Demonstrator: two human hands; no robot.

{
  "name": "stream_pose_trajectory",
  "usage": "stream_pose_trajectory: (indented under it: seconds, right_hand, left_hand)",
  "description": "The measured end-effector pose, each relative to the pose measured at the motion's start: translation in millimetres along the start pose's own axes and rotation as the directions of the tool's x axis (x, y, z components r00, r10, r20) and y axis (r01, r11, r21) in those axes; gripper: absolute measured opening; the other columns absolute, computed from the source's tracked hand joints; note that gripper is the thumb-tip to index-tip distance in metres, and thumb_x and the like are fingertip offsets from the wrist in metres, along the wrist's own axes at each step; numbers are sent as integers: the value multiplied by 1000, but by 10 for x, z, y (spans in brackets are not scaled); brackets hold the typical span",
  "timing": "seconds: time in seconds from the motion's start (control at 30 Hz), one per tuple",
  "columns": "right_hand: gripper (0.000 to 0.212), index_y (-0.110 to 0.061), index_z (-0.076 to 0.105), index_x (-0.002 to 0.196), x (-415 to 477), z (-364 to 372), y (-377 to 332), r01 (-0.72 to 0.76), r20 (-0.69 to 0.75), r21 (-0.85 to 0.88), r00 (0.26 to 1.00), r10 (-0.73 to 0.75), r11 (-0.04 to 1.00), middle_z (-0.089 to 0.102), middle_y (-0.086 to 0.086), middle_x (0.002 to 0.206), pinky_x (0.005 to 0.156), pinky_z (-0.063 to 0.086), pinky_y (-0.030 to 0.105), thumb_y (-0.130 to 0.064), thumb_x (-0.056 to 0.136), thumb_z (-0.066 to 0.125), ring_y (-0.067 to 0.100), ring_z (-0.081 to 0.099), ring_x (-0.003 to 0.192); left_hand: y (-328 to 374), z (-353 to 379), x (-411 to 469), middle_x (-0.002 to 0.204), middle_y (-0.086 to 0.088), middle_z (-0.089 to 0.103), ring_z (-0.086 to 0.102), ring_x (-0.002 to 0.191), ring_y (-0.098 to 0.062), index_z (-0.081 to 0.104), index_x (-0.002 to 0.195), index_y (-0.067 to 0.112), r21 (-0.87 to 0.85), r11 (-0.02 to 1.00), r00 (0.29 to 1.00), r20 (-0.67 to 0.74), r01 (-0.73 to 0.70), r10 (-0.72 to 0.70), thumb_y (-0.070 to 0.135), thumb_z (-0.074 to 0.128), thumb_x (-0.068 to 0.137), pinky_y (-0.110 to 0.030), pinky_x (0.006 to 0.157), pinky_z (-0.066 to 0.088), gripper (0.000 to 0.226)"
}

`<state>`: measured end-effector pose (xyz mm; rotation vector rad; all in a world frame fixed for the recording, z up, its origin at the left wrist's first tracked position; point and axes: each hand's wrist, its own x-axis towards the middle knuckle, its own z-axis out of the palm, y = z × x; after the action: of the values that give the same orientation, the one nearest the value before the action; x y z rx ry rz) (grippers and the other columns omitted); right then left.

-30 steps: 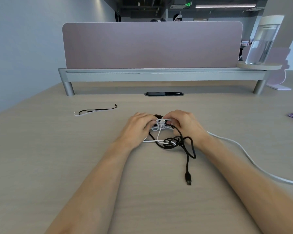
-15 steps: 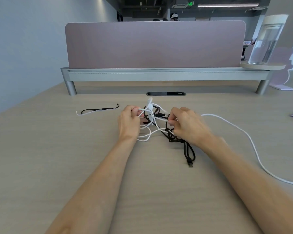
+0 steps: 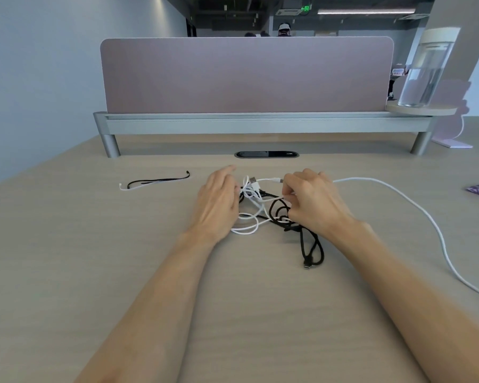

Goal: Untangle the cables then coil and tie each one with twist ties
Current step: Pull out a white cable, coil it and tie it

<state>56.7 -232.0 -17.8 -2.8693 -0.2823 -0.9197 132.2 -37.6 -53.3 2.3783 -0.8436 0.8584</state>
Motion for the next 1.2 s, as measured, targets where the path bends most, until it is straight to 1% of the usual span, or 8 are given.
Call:
stream_pose_trajectory:
  seconds: [0.07,0.2,0.37,0.53,0.73,0.9,1.07,1.2]
  right_hand:
    - [21,-11,57,73,12,-11,33,-15,-60,-1,998,15,1000,56,1,68,66,31,34,6,60,59,29,51,73]
    - [29,-11,73,80,36,23,2,21,-108,-48,994,-26,999,59,4,71,67,27,33,5,57,67,32,55,76]
    - [27,-14,76,76,28,62,-67,59,-124,-56,990,-66,997,52,1,67,65,23,33,1,57,64,28,51,71]
    - [21,-16,72,70,-3,74,-129,51,-178,-28,982,-55,998,52,-2,67,67,22,30,-11,66,53,24,48,71]
    - [21,-20,66,67,-17,172,-165,101,-78,-84,991,-107,991,58,-4,68,72,26,32,-37,78,72,21,53,75]
    - [17,-17,65,80,-4,146,-198,142,120,-191,986,-120,971,67,1,85,77,31,35,-21,91,53,27,60,86]
    - [9,-13,65,74,35,175,-231,102,71,-218,994,-89,971,64,4,75,63,29,31,-4,74,68,30,60,77]
    - [26,-14,62,63,52,192,-221,55,-29,-234,998,-63,971,58,2,64,59,25,29,4,52,77,28,58,64]
  left_hand:
    - [18,-49,-7,141,-10,49,45,129,-25,54,90,10,-39,990,985,98,-139,142,11,51,92,-42,101,41,4]
    - [107,-107,12,139,-1,51,45,128,-19,41,82,17,-85,986,952,261,-140,158,12,59,72,-33,98,40,22]
    - [156,-105,-3,128,5,56,45,118,-16,43,128,19,-65,993,939,324,-97,113,6,54,71,-35,94,41,59]
    - [51,-25,15,117,1,61,47,111,-22,58,127,18,63,995,972,226,-80,64,18,51,94,-41,91,43,34]
    - [44,37,18,111,-4,56,48,109,-24,63,122,15,14,1000,957,289,-20,15,17,48,99,-40,90,43,28]
    - [137,-25,43,103,-2,64,60,99,-19,68,107,14,-280,931,952,258,235,-163,5,51,95,-30,84,47,23]
    - [188,-64,59,80,12,59,58,68,2,58,94,23,-336,802,868,254,494,-428,16,48,97,-27,72,41,13]
    - [145,-26,23,92,8,54,51,97,-17,62,88,25,-176,911,925,150,372,-349,21,59,90,-35,81,45,5]
